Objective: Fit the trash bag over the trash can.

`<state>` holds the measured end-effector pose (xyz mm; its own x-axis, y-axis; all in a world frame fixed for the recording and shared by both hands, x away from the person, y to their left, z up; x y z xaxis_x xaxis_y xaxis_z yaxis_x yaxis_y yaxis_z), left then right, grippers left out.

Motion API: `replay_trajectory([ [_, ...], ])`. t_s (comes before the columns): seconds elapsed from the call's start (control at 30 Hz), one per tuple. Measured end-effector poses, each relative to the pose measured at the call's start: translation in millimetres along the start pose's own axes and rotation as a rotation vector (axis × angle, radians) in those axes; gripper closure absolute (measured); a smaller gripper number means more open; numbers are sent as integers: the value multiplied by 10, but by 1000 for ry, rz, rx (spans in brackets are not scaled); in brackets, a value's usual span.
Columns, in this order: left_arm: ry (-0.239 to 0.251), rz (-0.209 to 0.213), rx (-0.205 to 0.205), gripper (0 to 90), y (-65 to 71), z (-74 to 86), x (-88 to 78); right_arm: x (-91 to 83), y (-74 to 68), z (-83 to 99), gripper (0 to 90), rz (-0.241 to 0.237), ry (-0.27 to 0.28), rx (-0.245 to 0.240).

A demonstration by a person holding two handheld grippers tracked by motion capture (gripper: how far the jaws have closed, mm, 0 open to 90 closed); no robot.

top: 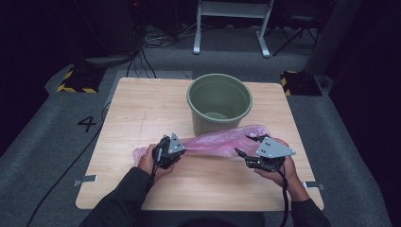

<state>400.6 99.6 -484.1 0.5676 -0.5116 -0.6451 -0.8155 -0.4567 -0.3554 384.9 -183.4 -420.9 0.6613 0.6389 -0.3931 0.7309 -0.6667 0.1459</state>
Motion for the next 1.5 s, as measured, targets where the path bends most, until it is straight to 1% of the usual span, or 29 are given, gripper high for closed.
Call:
replay_trajectory([
  [0.07,26,-4,-8,896,-20,5,-64,-69,25,17,354,29,-2,-13],
  [0.13,46,-8,-13,897,-31,5,-124,-152,54,19,329,36,13,-5],
  [0.2,69,2,-15,897,-31,6,-180,-245,92,10,323,24,37,16],
  [0.27,77,-1,-9,897,-34,11,-229,-339,135,1,312,26,60,31],
  [0.33,95,-3,-20,897,-37,11,-280,-427,176,-4,302,28,73,45],
  [0.4,105,-9,-15,898,-43,9,-334,-514,214,-11,297,39,88,50],
  [0.5,129,-13,-8,898,-39,12,-438,-618,261,-13,292,37,101,56],
  [0.6,163,-23,2,898,-31,20,-564,-670,302,14,292,38,99,62],
  [0.67,186,-28,5,898,-25,19,-636,-681,335,40,293,36,95,79],
  [0.77,217,-35,5,898,-40,24,-723,-683,380,75,295,47,82,87],
  [0.87,258,-46,3,898,-42,14,-811,-682,419,100,301,50,78,108],
  [0.9,266,-50,5,898,-45,9,-844,-681,430,108,303,45,80,119],
  [0.93,274,-51,1,898,-48,3,-872,-679,440,115,305,42,79,128],
  [0.97,280,-57,-3,898,-55,-2,-895,-677,451,119,306,51,79,131],
  [1.0,295,-65,-13,898,-70,-8,-914,-676,456,119,307,54,80,136],
  [1.03,305,-63,-24,898,-89,-11,-926,-675,454,115,308,53,84,142],
  [1.07,305,-66,-35,898,-109,-13,-929,-672,446,107,311,53,88,148],
  [1.1,306,-71,-45,898,-126,-17,-928,-666,438,96,314,56,88,147],
  [1.17,311,-66,-72,898,-164,-26,-911,-648,396,80,319,59,78,131],
  [1.27,295,-86,-88,899,-225,-42,-893,-613,351,64,323,48,78,125],
  [1.33,305,-97,-115,899,-276,-50,-904,-588,342,59,323,46,77,134],
  [1.4,307,-119,-130,899,-331,-47,-931,-569,337,54,323,35,77,135],
  [1.47,328,-132,-153,899,-387,-36,-976,-555,328,41,320,32,78,139],
  [1.5,336,-141,-171,899,-417,-25,-1001,-553,322,32,320,29,81,139],
])
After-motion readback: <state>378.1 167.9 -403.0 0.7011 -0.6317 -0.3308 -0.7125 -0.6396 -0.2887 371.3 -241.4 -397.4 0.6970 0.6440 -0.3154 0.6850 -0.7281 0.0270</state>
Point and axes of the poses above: each handheld gripper's, and its own axes: x roughly forward along the jaws, z roughly out of its underside, y roughly to its right, the point moved 5 cm from there along x, roughly forward along the jaws, and after that the axes turned 15 degrees about x, right-handed, at the moved point
